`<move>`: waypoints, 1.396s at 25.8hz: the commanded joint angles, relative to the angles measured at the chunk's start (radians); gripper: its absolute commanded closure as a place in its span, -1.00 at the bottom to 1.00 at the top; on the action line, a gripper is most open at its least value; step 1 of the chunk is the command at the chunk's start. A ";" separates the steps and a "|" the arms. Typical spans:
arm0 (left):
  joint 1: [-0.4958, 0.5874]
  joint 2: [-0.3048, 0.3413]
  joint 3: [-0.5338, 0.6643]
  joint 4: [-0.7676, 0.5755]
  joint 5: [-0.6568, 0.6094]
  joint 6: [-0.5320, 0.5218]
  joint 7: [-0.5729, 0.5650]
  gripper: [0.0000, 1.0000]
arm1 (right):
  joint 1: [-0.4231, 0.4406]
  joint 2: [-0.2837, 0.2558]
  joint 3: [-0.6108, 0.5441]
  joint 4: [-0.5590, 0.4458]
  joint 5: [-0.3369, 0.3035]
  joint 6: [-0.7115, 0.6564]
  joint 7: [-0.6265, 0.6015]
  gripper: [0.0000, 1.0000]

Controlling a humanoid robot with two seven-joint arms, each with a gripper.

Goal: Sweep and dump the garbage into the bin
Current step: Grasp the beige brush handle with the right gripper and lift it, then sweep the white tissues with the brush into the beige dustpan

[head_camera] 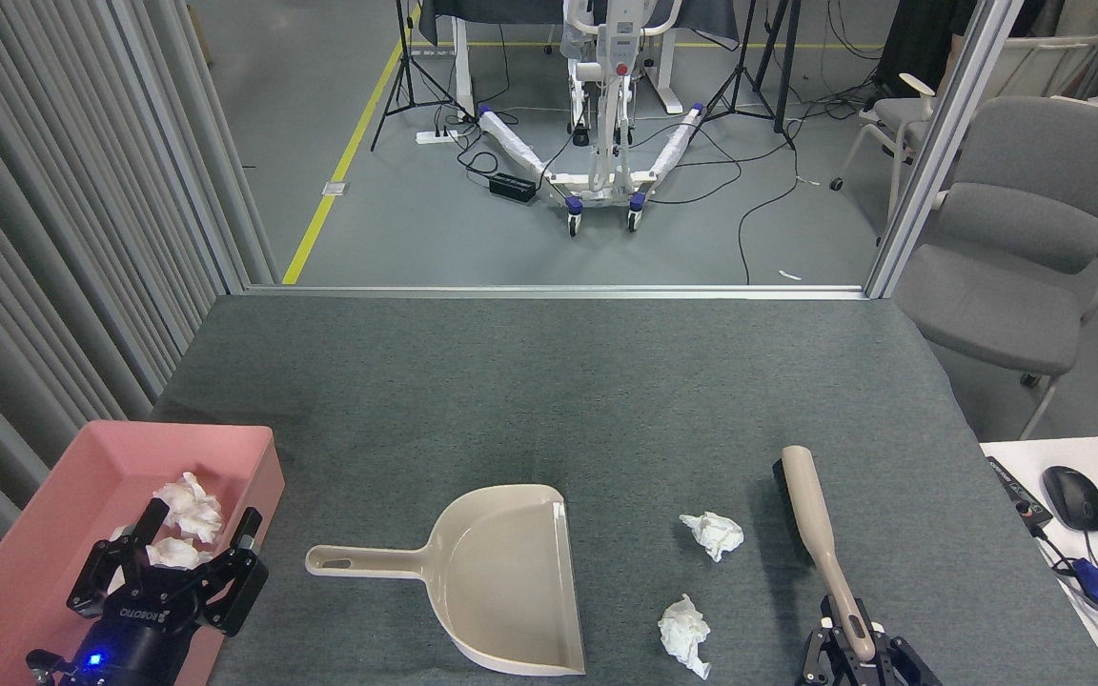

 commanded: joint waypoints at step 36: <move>-0.009 0.003 0.002 0.003 0.000 -0.002 -0.002 -1.00 | 0.256 0.126 0.252 -0.210 0.094 -0.012 0.028 1.00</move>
